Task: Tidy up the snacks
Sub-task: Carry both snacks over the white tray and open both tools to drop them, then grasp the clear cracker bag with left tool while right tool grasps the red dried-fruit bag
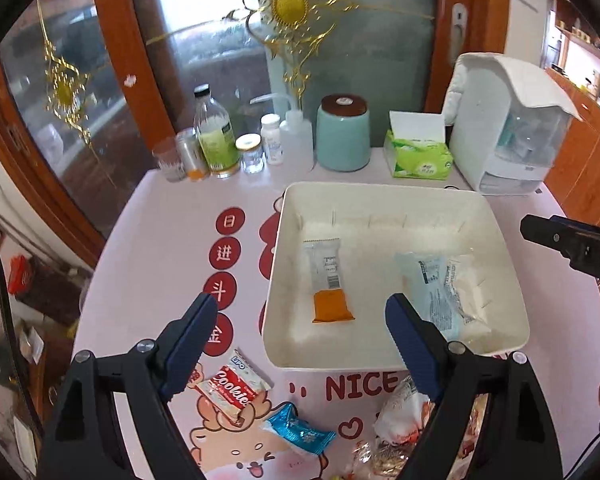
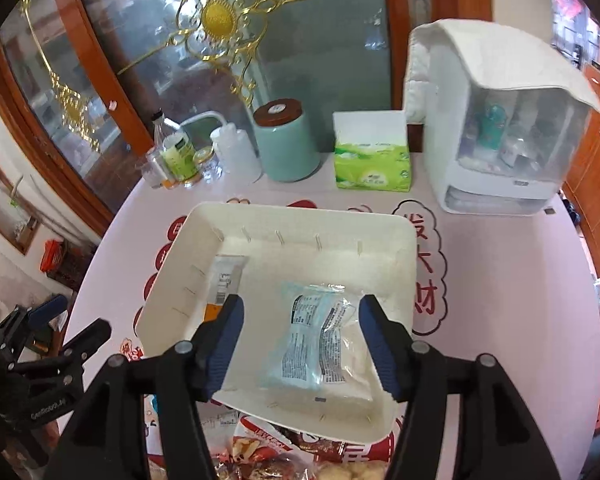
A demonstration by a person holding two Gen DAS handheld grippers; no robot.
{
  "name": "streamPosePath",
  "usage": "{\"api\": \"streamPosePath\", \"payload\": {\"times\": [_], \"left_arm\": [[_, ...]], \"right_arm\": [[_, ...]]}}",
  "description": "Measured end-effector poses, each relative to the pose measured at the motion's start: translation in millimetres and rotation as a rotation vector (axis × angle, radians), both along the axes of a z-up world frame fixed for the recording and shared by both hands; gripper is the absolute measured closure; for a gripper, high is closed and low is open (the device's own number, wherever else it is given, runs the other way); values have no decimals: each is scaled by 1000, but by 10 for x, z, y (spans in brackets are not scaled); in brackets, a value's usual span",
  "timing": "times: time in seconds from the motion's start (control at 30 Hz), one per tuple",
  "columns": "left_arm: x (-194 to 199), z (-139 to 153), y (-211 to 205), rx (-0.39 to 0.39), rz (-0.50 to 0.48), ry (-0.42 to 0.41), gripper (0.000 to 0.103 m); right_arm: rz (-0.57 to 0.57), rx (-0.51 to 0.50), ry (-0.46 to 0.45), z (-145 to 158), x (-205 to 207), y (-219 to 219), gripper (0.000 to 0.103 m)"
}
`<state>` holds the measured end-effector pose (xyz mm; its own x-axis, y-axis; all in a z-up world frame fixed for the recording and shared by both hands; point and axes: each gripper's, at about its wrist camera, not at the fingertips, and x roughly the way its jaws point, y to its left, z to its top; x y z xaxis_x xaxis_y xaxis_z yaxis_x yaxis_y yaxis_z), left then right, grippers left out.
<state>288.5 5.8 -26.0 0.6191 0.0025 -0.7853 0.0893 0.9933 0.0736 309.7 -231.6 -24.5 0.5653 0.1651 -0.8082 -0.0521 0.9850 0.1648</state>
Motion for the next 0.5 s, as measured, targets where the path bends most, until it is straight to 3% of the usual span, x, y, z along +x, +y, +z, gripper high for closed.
{"api": "streamPosePath", "payload": {"times": [0.13, 0.5], "left_arm": [[-158, 117, 3, 2, -34, -23, 18], [-824, 412, 85, -20, -165, -93, 18]], "right_arm": [[-30, -13, 18, 110, -162, -32, 43], [-78, -37, -68, 539, -873, 136, 43]]}}
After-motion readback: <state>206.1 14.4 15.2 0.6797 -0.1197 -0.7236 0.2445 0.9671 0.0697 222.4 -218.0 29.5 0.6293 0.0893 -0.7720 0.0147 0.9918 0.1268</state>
